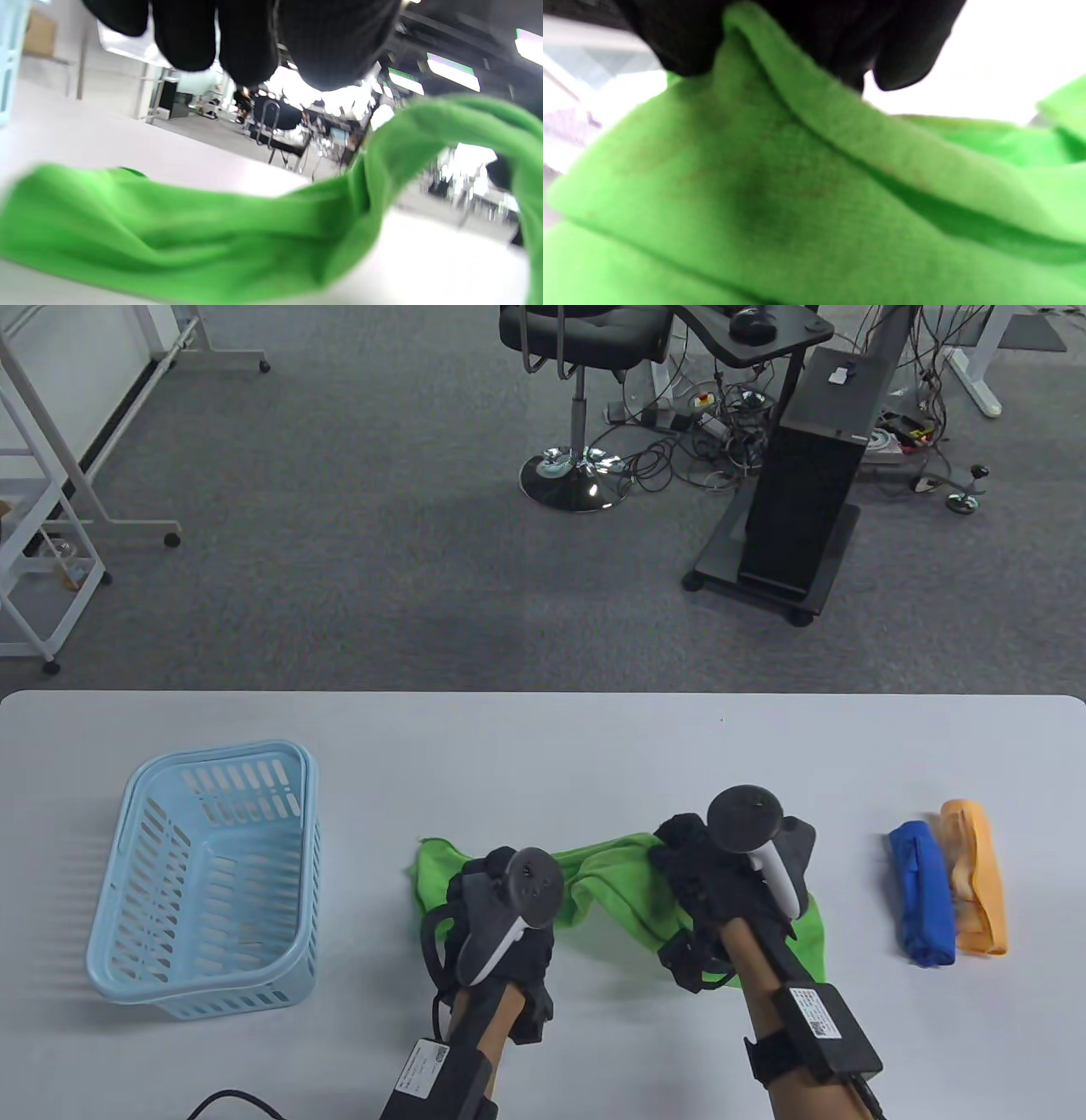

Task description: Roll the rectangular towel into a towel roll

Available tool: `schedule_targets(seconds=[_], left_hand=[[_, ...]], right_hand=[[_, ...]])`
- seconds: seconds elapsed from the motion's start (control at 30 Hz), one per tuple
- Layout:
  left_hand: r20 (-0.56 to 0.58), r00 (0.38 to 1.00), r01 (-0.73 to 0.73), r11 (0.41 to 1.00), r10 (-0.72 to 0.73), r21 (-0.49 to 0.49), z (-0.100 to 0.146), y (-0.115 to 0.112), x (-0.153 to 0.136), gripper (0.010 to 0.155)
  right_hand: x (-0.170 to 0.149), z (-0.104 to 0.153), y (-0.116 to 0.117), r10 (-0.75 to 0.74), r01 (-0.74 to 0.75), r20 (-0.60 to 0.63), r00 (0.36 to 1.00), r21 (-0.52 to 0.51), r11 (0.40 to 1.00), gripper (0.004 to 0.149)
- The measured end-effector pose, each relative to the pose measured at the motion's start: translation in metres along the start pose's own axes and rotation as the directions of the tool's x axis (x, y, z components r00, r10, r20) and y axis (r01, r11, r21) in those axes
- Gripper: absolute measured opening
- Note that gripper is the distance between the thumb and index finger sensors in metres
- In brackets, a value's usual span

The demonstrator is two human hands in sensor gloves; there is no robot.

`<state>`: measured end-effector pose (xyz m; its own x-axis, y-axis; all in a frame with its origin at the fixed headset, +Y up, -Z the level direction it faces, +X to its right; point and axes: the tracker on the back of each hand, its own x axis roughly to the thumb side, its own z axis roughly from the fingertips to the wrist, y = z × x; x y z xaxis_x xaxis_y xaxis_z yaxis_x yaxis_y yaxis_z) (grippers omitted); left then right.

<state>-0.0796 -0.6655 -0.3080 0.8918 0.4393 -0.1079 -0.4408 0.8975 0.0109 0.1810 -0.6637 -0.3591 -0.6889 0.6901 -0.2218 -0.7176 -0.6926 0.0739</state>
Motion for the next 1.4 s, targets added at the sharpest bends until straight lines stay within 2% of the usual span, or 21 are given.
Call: schedule_targets(seconds=[0.03, 0.1, 0.13, 0.17, 0.3, 0.37, 0.4, 0.53, 0.63, 0.73, 0.77, 0.83, 0.9, 0.93, 0.97, 1.07, 1.13, 1.17, 1.27, 1.33, 1.4], left_hand=[[-0.005, 0.999, -0.042, 0.999, 0.042, -0.011, 0.001, 0.005, -0.002, 0.051], [0.002, 0.965, -0.261, 0.962, 0.262, -0.076, 0.007, 0.015, -0.008, 0.055], [-0.005, 0.955, -0.297, 0.951, 0.297, -0.091, 0.008, 0.016, -0.008, 0.057], [-0.019, 0.918, -0.395, 0.909, 0.396, -0.133, 0.012, 0.016, -0.008, 0.062], [-0.033, 0.783, -0.604, 0.748, 0.621, -0.276, 0.016, 0.006, 0.004, 0.094], [-0.035, 0.739, -0.654, 0.704, 0.673, -0.276, 0.015, 0.005, 0.01, 0.1], [-0.031, 0.725, -0.67, 0.695, 0.688, -0.26, 0.015, 0.007, 0.014, 0.097], [0.026, 0.745, -0.653, 0.737, 0.667, -0.175, 0.013, 0.028, 0.022, 0.07], [0.069, 0.806, -0.58, 0.808, 0.588, -0.107, 0.012, 0.049, 0.022, 0.058], [0.089, 0.858, -0.497, 0.861, 0.506, -0.11, 0.011, 0.065, 0.025, 0.047], [0.104, 0.874, -0.467, 0.88, 0.474, -0.086, 0.012, 0.071, 0.028, 0.045], [0.116, 0.888, -0.439, 0.896, 0.445, -0.072, 0.014, 0.077, 0.031, 0.044], [0.137, 0.892, -0.423, 0.902, 0.431, -0.082, 0.015, 0.081, 0.037, 0.044], [0.137, 0.891, -0.422, 0.901, 0.432, -0.096, 0.015, 0.082, 0.041, 0.044], [0.139, 0.891, -0.421, 0.901, 0.432, -0.1, 0.015, 0.083, 0.044, 0.044], [0.153, 0.89, -0.417, 0.903, 0.429, -0.107, 0.015, 0.083, 0.051, 0.044], [0.15, 0.881, -0.436, 0.894, 0.448, -0.105, 0.015, 0.085, 0.051, 0.044], [0.138, 0.869, -0.469, 0.88, 0.476, -0.082, 0.015, 0.09, 0.049, 0.045], [0.162, 0.839, -0.508, 0.855, 0.519, -0.103, 0.014, 0.103, 0.043, 0.046], [0.218, 0.817, -0.514, 0.845, 0.534, -0.145, 0.013, 0.109, 0.042, 0.045], [0.274, 0.822, -0.472, 0.867, 0.499, -0.162, 0.015, 0.115, 0.044, 0.046]], right_hand=[[0.002, 0.004, -0.006, -0.042, 0.042, 0.002, 0.999, -0.004, 0.999, 0.049], [0.009, 0.015, -0.019, -0.125, 0.125, 0.009, 0.992, -0.021, 0.992, 0.05], [0.01, 0.017, -0.021, -0.133, 0.133, 0.01, 0.991, -0.025, 0.991, 0.05], [0.014, 0.022, -0.025, -0.153, 0.153, 0.017, 0.988, -0.041, 0.987, 0.05], [0.024, 0.036, -0.024, -0.24, 0.241, 0.045, 0.97, -0.035, 0.97, 0.051], [0.028, 0.041, -0.023, -0.273, 0.275, 0.052, 0.961, -0.03, 0.961, 0.052], [0.029, 0.044, -0.024, -0.286, 0.288, 0.061, 0.956, -0.031, 0.957, 0.052], [0.026, 0.047, -0.035, -0.301, 0.304, 0.081, 0.95, -0.022, 0.953, 0.053], [0.016, 0.045, -0.043, -0.371, 0.364, 0.096, 0.923, 0.087, 0.927, 0.057], [0.009, 0.045, -0.049, -0.358, 0.358, 0.094, 0.929, 0.019, 0.934, 0.064], [0.006, 0.046, -0.052, -0.276, 0.28, 0.062, 0.959, -0.056, 0.958, 0.064], [0.005, 0.048, -0.052, -0.232, 0.237, 0.057, 0.971, -0.083, 0.968, 0.066], [0.009, 0.051, -0.047, -0.242, 0.247, 0.105, 0.964, -0.031, 0.969, 0.075], [0.017, 0.055, -0.042, -0.252, 0.248, 0.163, 0.954, 0.05, 0.968, 0.082], [0.02, 0.056, -0.04, -0.248, 0.238, 0.192, 0.95, 0.071, 0.969, 0.085], [0.039, 0.063, -0.029, -0.085, 0.05, 0.295, 0.952, 0.123, 0.991, 0.092], [0.046, 0.066, -0.026, 0.051, -0.077, 0.316, 0.947, 0.071, 0.994, 0.083], [0.049, 0.07, -0.027, 0.104, -0.081, 0.363, 0.926, -0.078, 0.994, 0.072], [0.05, 0.073, -0.037, 0.08, -0.041, 0.355, 0.931, -0.117, 0.992, 0.054], [0.049, 0.073, -0.043, 0.068, -0.029, 0.355, 0.932, -0.114, 0.993, 0.052], [0.05, 0.073, -0.051, 0.058, -0.017, 0.357, 0.932, -0.117, 0.993, 0.051]])
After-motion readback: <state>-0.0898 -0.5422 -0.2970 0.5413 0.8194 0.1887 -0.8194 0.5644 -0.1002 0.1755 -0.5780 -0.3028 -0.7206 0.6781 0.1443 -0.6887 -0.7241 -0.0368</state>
